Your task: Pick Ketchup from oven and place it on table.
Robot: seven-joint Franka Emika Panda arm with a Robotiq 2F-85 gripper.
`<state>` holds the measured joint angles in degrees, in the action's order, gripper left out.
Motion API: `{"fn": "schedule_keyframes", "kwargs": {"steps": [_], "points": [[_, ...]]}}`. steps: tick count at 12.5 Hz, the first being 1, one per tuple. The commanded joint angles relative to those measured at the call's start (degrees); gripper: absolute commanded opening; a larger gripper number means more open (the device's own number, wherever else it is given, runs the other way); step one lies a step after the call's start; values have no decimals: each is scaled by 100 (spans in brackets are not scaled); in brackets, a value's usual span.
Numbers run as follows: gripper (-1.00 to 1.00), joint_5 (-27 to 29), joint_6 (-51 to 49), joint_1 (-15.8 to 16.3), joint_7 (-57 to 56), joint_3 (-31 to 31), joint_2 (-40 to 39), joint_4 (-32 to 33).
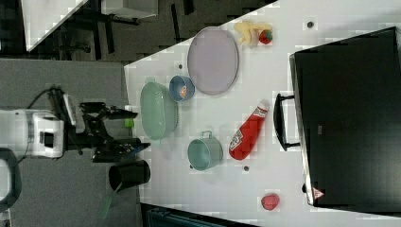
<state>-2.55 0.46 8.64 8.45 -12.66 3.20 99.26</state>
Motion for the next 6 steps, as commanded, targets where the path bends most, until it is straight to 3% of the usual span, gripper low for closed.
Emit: {"fn": "schedule_keyframes", "kwargs": {"steps": [1, 6], "points": [[100, 166, 92, 50, 200, 33, 50, -134], [100, 166, 92, 49, 200, 34, -13, -130]]}}
